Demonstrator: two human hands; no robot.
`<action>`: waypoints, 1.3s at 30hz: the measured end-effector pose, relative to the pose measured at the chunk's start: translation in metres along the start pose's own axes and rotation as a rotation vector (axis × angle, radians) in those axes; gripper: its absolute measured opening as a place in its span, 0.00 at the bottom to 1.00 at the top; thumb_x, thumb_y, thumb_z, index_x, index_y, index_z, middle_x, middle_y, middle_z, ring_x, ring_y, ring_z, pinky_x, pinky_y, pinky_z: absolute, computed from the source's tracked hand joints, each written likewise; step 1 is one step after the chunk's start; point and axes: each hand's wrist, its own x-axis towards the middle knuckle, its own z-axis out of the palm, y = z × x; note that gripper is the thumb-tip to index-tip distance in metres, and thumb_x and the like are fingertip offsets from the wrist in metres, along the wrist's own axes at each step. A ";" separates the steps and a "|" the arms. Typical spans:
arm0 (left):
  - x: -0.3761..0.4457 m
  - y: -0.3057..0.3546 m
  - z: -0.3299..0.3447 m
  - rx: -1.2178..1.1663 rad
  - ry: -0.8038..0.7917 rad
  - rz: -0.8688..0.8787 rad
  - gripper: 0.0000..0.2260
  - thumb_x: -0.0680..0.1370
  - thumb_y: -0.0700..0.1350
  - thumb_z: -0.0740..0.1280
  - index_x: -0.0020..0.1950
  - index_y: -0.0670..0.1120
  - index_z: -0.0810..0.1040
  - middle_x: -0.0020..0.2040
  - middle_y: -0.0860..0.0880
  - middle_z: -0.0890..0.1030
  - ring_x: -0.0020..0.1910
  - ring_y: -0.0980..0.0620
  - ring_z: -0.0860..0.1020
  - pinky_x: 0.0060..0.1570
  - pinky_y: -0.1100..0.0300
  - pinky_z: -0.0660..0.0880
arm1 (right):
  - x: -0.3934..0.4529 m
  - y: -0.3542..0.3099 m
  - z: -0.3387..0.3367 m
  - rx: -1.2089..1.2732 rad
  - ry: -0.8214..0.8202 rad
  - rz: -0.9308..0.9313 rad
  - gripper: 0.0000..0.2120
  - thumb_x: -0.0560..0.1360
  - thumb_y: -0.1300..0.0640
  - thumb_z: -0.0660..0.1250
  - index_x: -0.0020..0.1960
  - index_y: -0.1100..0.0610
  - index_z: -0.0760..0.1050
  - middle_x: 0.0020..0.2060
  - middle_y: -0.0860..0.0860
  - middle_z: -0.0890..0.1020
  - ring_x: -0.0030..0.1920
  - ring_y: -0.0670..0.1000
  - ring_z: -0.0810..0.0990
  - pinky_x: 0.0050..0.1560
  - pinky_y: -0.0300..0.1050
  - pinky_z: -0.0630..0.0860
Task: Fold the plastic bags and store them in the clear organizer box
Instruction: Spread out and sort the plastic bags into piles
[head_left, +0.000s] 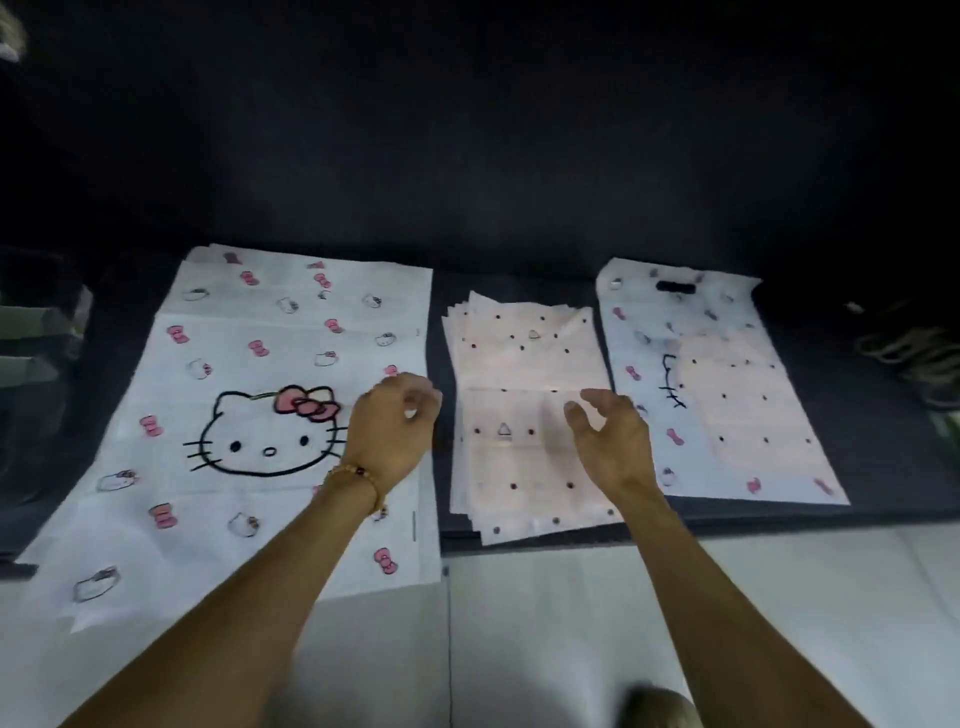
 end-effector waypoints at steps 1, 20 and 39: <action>-0.004 0.014 0.024 -0.057 -0.031 0.001 0.05 0.78 0.42 0.64 0.50 0.46 0.80 0.44 0.53 0.81 0.41 0.64 0.78 0.47 0.69 0.75 | 0.003 0.017 -0.017 -0.001 0.036 0.047 0.17 0.78 0.50 0.64 0.64 0.56 0.75 0.63 0.53 0.75 0.64 0.52 0.73 0.66 0.45 0.68; -0.003 0.086 0.243 0.083 -0.359 0.035 0.08 0.78 0.45 0.65 0.55 0.46 0.78 0.50 0.50 0.79 0.50 0.53 0.77 0.54 0.61 0.73 | 0.074 0.200 -0.148 -0.422 0.187 0.021 0.12 0.78 0.61 0.61 0.56 0.56 0.81 0.55 0.54 0.80 0.55 0.60 0.74 0.52 0.53 0.73; 0.012 0.092 0.228 -0.430 -0.387 -0.276 0.22 0.76 0.34 0.66 0.55 0.63 0.72 0.52 0.59 0.80 0.48 0.59 0.80 0.46 0.62 0.77 | 0.074 0.211 -0.137 -0.593 -0.021 0.074 0.23 0.78 0.41 0.57 0.70 0.50 0.63 0.72 0.52 0.61 0.73 0.58 0.57 0.68 0.58 0.61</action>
